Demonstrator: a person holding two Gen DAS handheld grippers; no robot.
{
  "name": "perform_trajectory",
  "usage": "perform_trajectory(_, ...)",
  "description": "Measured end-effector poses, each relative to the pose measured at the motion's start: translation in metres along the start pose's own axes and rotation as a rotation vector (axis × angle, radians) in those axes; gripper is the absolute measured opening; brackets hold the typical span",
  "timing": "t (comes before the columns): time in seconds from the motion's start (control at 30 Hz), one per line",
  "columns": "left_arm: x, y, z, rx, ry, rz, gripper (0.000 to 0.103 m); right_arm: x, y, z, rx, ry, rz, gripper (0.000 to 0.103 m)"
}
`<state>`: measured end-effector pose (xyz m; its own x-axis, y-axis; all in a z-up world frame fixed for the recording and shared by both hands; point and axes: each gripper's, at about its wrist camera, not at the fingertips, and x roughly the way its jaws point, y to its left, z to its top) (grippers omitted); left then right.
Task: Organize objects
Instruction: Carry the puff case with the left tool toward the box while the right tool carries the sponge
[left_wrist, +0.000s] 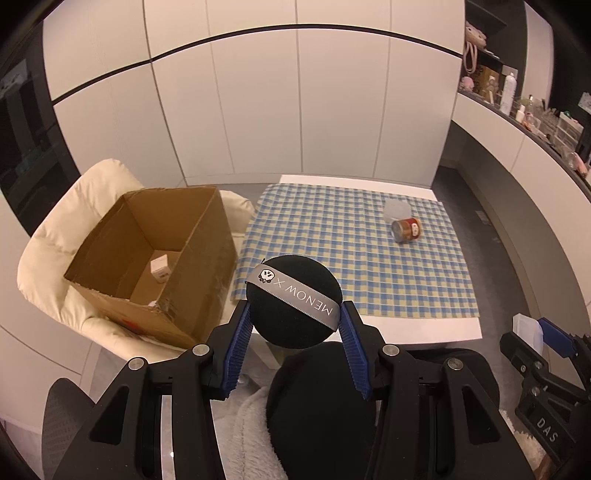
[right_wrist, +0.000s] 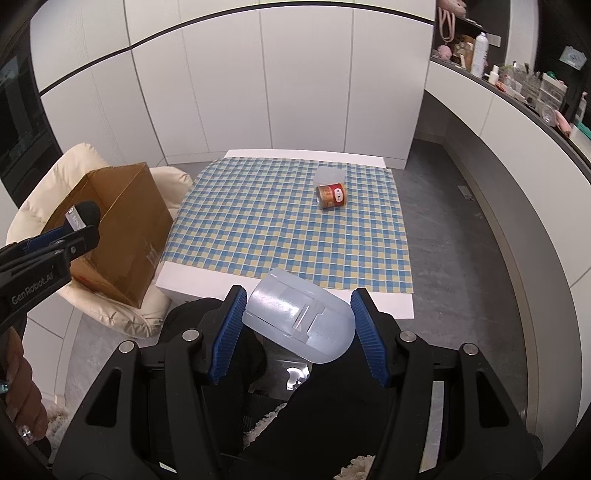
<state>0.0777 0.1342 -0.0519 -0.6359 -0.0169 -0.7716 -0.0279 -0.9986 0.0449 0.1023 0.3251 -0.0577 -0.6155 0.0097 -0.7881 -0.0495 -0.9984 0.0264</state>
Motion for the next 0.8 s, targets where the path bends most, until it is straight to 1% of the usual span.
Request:
perform_trajectory(0.3,0.014,0.020,-0.003,-0.041,0.022,0.034,0.048,0.019,0.024,0.003,-0.069,0.035,0.036,0.061)
perform_trajectory(0.53,0.022,0.047,-0.011,-0.091,0.055,0.056,0.048,0.032,0.055,0.009,-0.130,0.050,0.085,0.061)
perform_trajectory(0.8,0.019,0.087,-0.022,-0.162,0.059,0.127,0.048,0.040,0.099,0.013,-0.218,0.055,0.148,0.061)
